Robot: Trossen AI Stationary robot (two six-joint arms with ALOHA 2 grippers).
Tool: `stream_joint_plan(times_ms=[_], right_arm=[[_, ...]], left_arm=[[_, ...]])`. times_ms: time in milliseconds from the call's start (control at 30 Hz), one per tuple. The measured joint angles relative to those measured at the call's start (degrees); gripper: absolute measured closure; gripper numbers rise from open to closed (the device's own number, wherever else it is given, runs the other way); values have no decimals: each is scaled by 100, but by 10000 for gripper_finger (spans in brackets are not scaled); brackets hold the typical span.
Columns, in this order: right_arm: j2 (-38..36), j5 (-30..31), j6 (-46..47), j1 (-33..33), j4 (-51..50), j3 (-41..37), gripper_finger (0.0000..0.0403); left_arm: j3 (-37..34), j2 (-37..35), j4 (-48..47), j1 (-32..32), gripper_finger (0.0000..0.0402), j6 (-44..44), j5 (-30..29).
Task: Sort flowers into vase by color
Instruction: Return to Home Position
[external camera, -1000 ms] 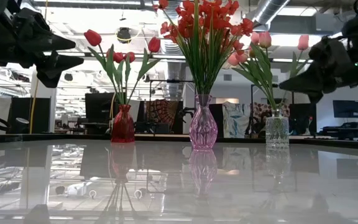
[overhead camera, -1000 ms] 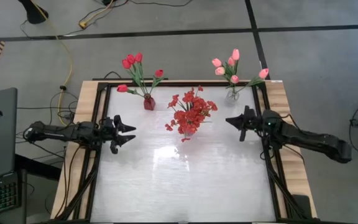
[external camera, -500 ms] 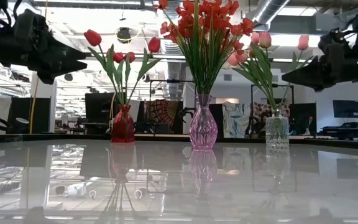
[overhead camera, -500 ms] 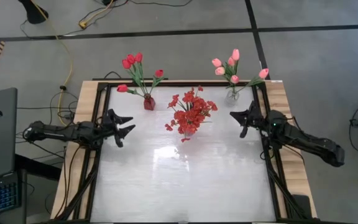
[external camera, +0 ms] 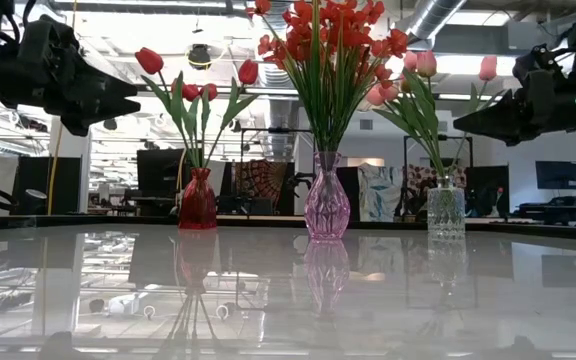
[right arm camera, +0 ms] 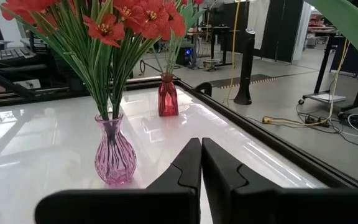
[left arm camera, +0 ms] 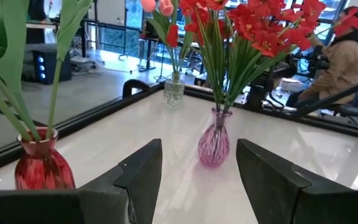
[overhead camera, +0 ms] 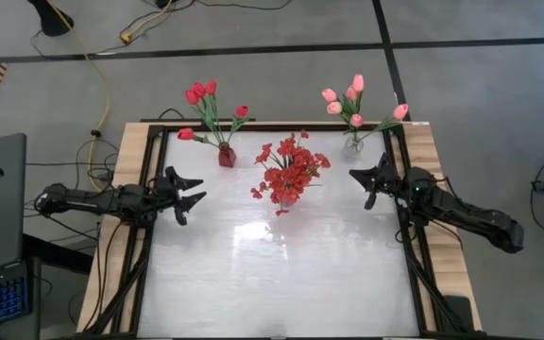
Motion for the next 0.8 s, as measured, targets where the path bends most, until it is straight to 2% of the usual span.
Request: stream_joint_plan(times_ms=[800], right_arm=[[0, -9, 2, 0, 0, -1, 360]], left_arm=[[0, 0, 0, 0, 207, -73, 0]])
